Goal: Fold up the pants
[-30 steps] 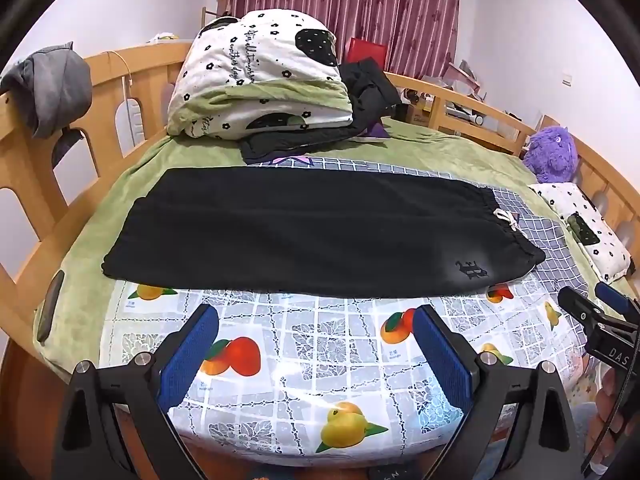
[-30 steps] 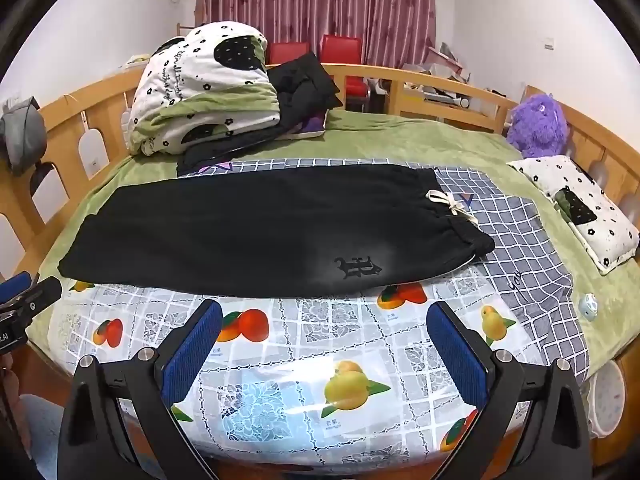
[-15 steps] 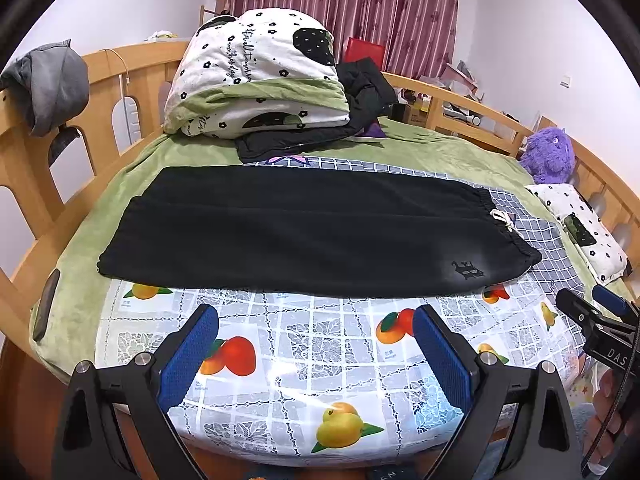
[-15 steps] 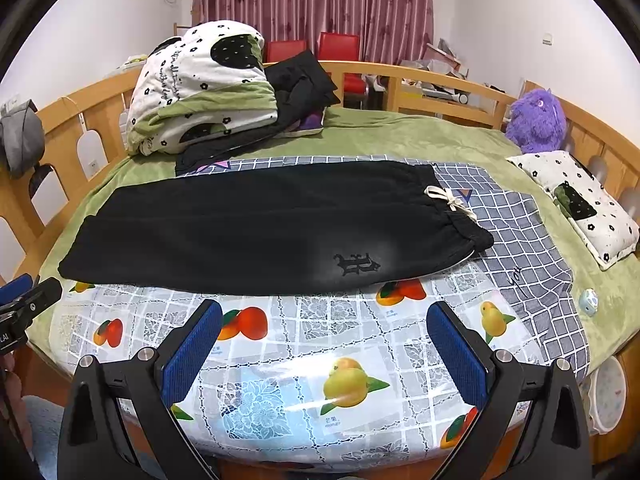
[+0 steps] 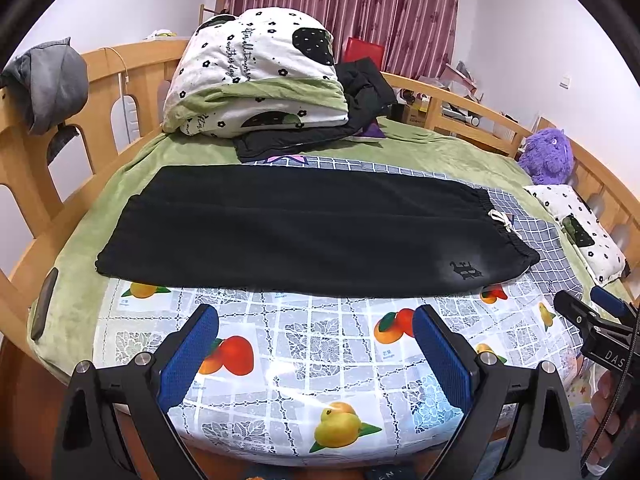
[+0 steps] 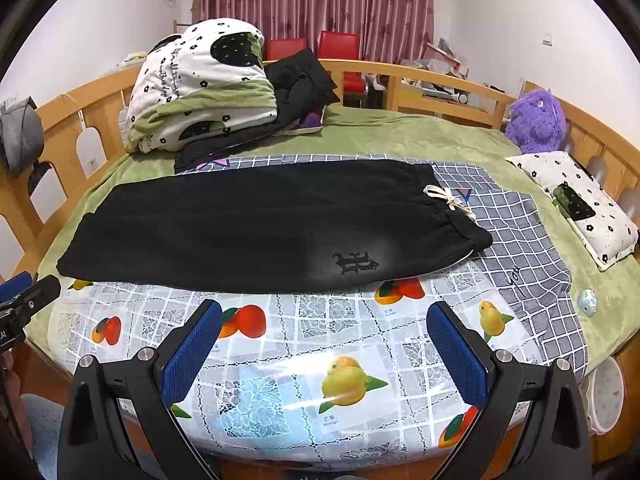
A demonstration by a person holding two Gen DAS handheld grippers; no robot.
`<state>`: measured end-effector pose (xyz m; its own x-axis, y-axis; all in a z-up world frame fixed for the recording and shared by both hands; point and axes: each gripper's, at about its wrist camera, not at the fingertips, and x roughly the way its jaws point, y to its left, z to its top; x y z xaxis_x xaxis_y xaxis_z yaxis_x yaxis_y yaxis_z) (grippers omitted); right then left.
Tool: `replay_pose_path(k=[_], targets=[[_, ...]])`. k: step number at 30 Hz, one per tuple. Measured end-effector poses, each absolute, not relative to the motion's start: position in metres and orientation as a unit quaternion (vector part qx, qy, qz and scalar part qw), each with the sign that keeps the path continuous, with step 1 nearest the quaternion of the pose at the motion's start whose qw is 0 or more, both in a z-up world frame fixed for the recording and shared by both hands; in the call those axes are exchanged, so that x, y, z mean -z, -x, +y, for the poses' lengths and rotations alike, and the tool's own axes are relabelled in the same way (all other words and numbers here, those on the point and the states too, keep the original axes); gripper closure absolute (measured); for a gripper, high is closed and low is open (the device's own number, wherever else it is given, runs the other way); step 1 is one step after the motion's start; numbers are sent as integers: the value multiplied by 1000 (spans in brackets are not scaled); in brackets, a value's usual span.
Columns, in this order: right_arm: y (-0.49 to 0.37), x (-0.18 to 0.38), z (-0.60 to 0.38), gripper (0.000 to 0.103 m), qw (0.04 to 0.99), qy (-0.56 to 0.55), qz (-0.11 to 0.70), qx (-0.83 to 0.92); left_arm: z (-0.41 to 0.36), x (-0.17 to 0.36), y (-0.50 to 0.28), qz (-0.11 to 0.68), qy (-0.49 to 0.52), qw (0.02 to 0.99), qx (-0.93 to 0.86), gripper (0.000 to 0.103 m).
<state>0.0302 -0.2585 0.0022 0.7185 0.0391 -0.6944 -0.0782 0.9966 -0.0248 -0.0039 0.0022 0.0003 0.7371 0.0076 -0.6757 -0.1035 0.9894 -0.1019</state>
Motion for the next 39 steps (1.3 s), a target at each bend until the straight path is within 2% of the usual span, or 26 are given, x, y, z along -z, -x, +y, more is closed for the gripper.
replay_pose_path(k=[39], targets=[[-30, -2, -258, 3, 926, 28, 376, -31, -3, 2, 5, 360, 72, 930, -27, 5]])
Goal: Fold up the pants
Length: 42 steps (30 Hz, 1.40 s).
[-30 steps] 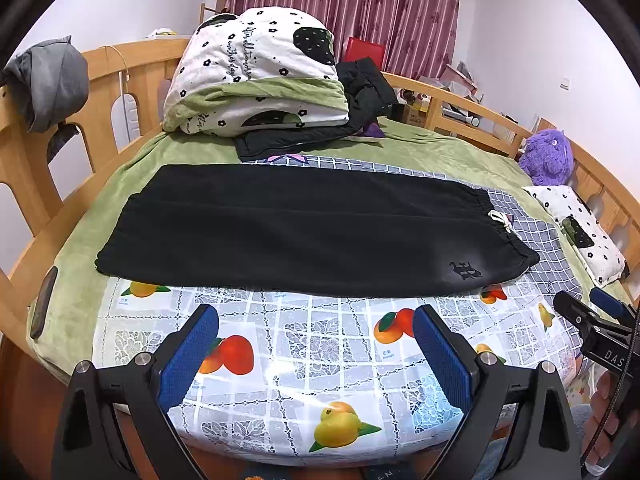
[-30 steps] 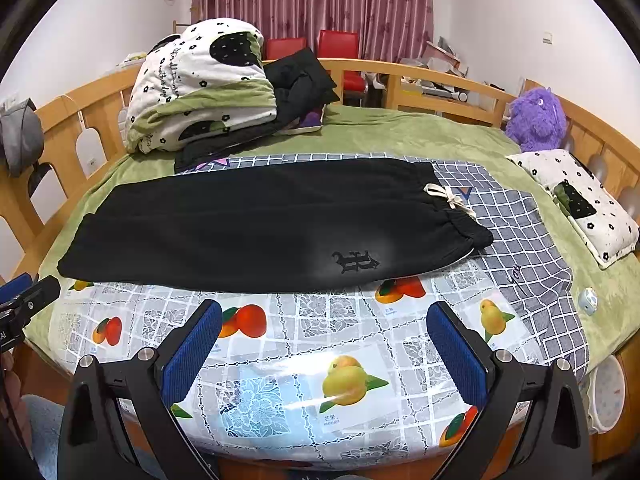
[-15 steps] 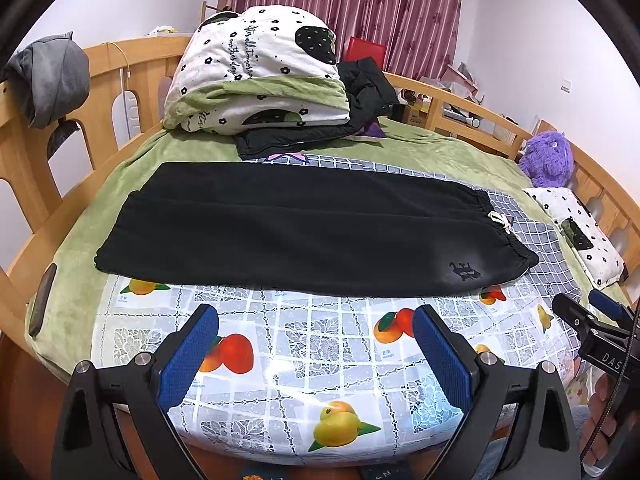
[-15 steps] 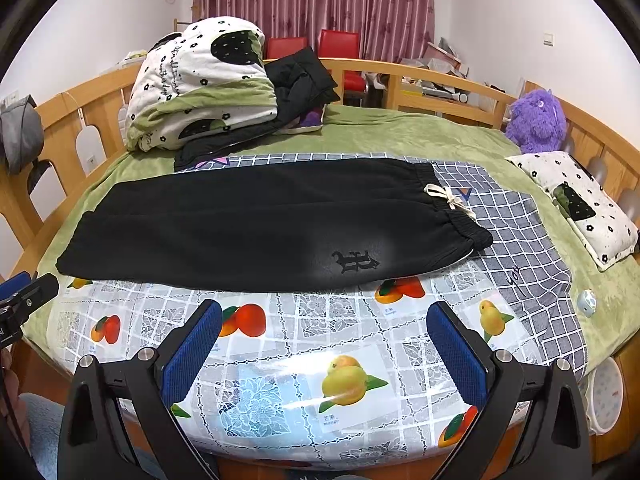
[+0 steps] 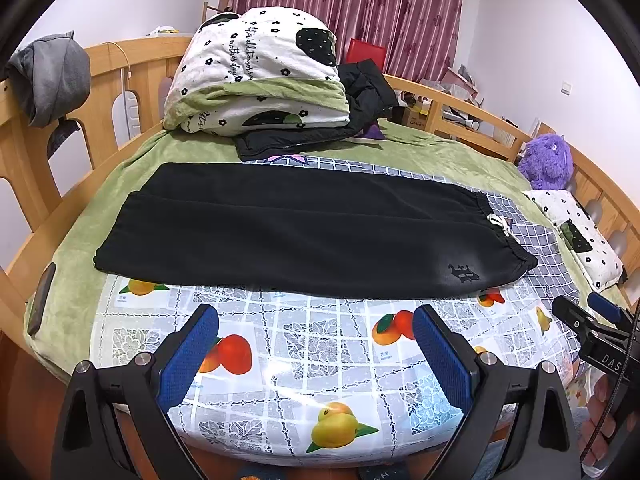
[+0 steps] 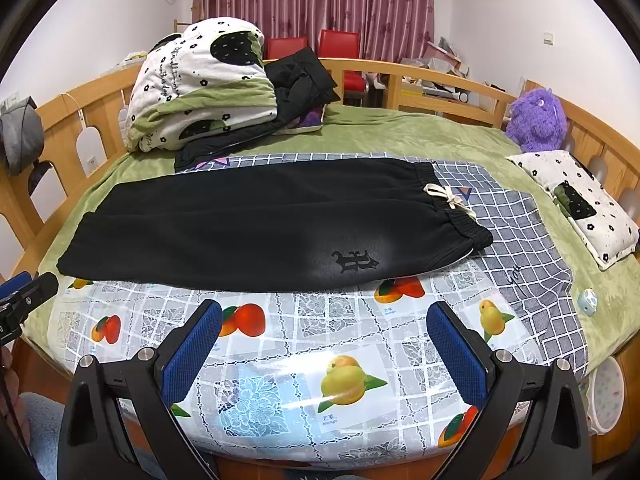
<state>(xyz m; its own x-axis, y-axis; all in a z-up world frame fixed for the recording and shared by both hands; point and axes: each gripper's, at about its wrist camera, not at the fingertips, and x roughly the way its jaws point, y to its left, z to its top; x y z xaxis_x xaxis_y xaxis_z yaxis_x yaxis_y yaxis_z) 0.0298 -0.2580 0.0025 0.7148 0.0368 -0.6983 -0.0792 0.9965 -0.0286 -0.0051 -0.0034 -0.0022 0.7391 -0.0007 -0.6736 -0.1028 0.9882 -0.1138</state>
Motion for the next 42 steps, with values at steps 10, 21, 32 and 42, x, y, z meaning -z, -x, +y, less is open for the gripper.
replay_pose_path(k=[10, 21, 32, 42], targets=[[-30, -8, -263, 3, 931, -15, 358, -68, 11, -9, 13, 325, 129, 937, -8, 5], [-2, -46, -301, 4, 953, -12, 295, -63, 48, -24, 41, 313, 107, 943, -40, 5], [-88, -19, -363, 9, 937, -43, 341, -56, 126, 32, -16, 350, 168, 917, -96, 6], [-184, 123, -387, 30, 887, -89, 452, -38, 176, 150, -90, 408, 262, 866, -123, 22]])
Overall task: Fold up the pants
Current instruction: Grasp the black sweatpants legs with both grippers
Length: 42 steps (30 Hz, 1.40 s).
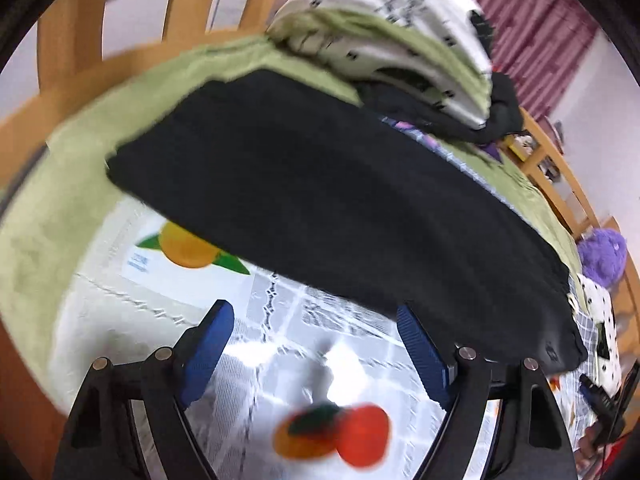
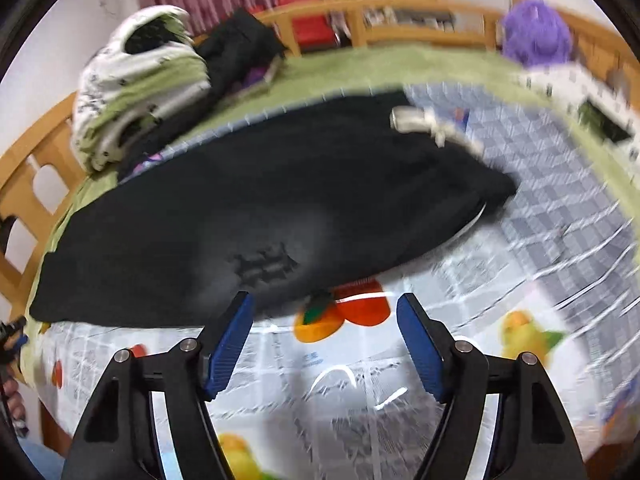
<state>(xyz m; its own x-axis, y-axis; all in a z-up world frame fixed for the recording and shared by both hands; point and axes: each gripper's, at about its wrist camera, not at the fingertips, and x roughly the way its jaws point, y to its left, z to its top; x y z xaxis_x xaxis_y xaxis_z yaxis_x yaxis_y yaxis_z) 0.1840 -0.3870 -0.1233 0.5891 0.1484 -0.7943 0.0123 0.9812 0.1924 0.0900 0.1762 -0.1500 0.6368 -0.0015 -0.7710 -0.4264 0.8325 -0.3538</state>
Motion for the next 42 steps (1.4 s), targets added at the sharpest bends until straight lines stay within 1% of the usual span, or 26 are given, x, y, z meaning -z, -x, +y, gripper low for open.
replay_pose_path(k=[2, 4, 8, 11, 14, 16, 17, 18, 19, 20, 21, 22, 23, 24, 25, 26, 30, 33, 37, 42], targets=[[-198, 148, -398, 30, 877, -122, 464, -40, 185, 168, -102, 412, 281, 858, -126, 23], [-209, 163, -406, 30, 871, -150, 466, -44, 194, 178, -108, 399, 301, 856, -131, 23], [-227, 175, -412, 30, 863, -189, 465, -55, 205, 184, -114, 367, 326, 858, -150, 23], [-238, 181, -413, 30, 861, -201, 466, -43, 211, 185, -116, 358, 346, 854, -152, 23], [-240, 180, -409, 30, 863, -203, 460, -42, 211, 187, -120, 359, 330, 858, -163, 24], [-241, 180, -410, 33, 864, -207, 458, -32, 208, 187, -126, 363, 311, 862, -169, 24], [-240, 180, -411, 38, 865, -210, 456, -27, 208, 187, -128, 365, 303, 864, -170, 24], [-239, 180, -411, 45, 866, -207, 455, -22, 207, 187, -129, 365, 298, 865, -173, 24], [-239, 180, -411, 50, 867, -202, 455, -17, 207, 187, -130, 364, 295, 865, -179, 27], [-240, 180, -410, 59, 868, -194, 458, -9, 208, 186, -131, 365, 295, 863, -187, 30], [-240, 180, -411, 66, 868, -189, 459, -6, 209, 186, -134, 370, 293, 860, -195, 35], [-241, 179, -409, 70, 868, -184, 461, -7, 210, 185, -138, 375, 290, 857, -201, 51], [-240, 178, -410, 75, 868, -182, 461, -7, 212, 183, -141, 383, 282, 854, -210, 65], [-241, 176, -410, 81, 869, -179, 461, -6, 214, 180, -145, 389, 270, 854, -217, 95], [-242, 170, -411, 84, 872, -182, 455, -10, 218, 174, -148, 393, 264, 855, -212, 96], [-243, 164, -412, 86, 873, -187, 449, -16, 220, 168, -149, 388, 268, 859, -198, 96], [-259, 128, -405, 88, 886, -177, 427, -38, 229, 128, -159, 349, 258, 886, -162, 96], [-287, 97, -391, 90, 899, -146, 409, -56, 229, 102, -180, 325, 239, 903, -149, 96], [-335, 69, -380, 91, 910, -121, 390, -73, 228, 78, -233, 300, 200, 920, -153, 97], [-409, 54, -373, 92, 918, -107, 374, -80, 239, 61, -317, 265, 174, 934, -165, 97]])
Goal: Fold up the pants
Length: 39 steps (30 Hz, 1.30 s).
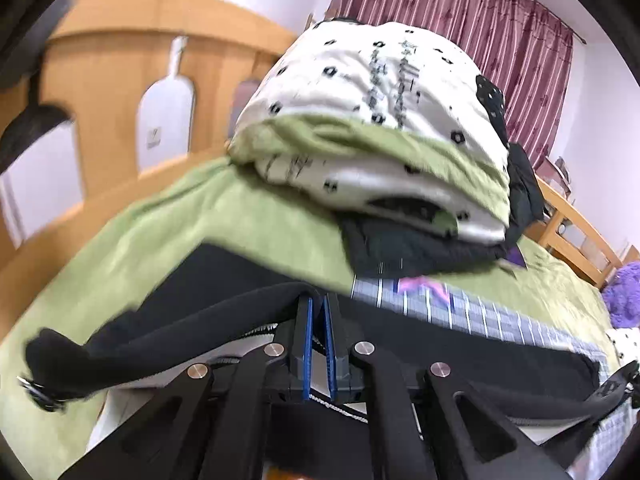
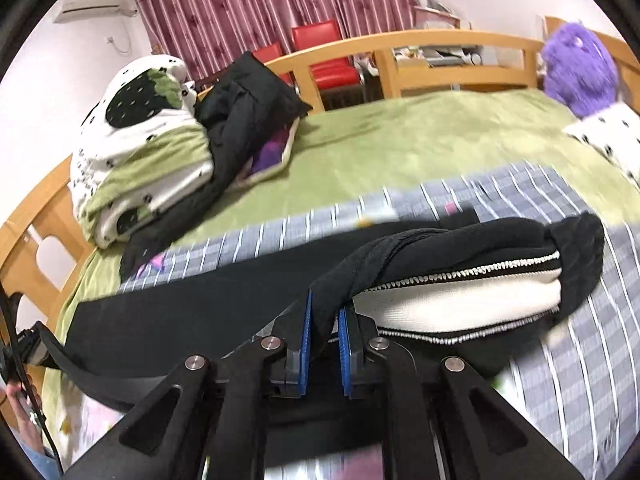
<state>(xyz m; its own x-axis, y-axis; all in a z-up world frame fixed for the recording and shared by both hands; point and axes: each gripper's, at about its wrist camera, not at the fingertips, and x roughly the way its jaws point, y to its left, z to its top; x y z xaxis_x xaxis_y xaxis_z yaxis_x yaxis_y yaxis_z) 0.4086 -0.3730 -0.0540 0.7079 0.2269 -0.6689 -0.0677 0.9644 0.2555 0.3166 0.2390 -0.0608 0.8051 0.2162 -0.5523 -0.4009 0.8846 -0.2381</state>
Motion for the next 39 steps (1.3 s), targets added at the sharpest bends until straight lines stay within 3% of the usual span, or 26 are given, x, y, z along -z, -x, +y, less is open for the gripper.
replay_pose_path(k=[4, 8, 13, 20, 26, 32, 39], targets=[[-484, 61, -370, 89, 917, -123, 373, -64, 237, 61, -374, 244, 161, 940, -178, 97], [-542, 111, -355, 74, 887, -126, 441, -47, 229, 85, -414, 289, 156, 926, -185, 89], [-508, 118, -345, 50, 897, -78, 433, -49, 221, 91, -390, 307, 148, 922, -181, 37], [-390, 120, -373, 47, 893, -66, 443, -39, 232, 113, -293, 361, 195, 897, -164, 36], [-318, 159, -429, 45, 870, -171, 462, -6, 258, 171, -234, 397, 302, 852, -163, 36], [-322, 167, -455, 44, 855, -276, 438, -19, 275, 175, -249, 388, 324, 846, -168, 36], [-385, 184, -449, 44, 848, -278, 451, -19, 274, 179, -285, 378, 314, 847, -202, 37]])
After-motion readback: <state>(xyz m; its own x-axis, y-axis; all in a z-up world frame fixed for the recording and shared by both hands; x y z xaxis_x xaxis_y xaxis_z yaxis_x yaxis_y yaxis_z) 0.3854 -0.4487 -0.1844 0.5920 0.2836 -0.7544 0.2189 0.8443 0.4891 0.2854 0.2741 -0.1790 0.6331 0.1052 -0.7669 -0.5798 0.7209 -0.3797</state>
